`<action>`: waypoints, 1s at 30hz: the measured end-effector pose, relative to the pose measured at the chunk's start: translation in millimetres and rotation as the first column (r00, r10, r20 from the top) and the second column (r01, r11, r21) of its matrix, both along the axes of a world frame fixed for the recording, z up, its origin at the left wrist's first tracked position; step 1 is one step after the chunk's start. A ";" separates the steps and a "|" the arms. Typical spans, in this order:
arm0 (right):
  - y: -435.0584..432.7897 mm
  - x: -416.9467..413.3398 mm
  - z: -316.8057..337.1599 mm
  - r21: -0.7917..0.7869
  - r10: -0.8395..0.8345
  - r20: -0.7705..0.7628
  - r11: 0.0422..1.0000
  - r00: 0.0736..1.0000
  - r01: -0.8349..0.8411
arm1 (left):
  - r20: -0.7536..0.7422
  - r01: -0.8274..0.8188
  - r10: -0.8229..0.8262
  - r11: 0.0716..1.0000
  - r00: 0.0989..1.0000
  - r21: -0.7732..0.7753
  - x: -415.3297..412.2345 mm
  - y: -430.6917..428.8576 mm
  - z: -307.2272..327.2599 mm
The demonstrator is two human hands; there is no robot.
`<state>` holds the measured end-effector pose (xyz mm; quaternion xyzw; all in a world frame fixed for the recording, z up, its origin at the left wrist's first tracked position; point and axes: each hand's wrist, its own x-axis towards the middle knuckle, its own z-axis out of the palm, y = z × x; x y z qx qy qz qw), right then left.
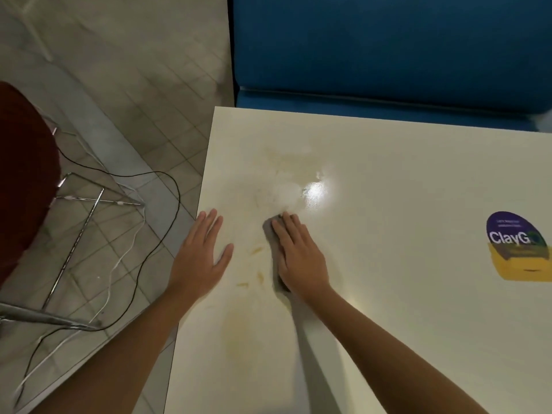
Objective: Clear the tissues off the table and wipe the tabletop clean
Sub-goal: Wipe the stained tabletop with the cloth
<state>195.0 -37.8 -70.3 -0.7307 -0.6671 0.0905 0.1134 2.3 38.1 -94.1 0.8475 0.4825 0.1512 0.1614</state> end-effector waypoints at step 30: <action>22.7 113.0 3.1 0.219 -0.230 -0.009 0.949 0.973 0.226 | 0.238 -0.279 0.293 0.956 0.926 -0.092 15.5 25.1 18.5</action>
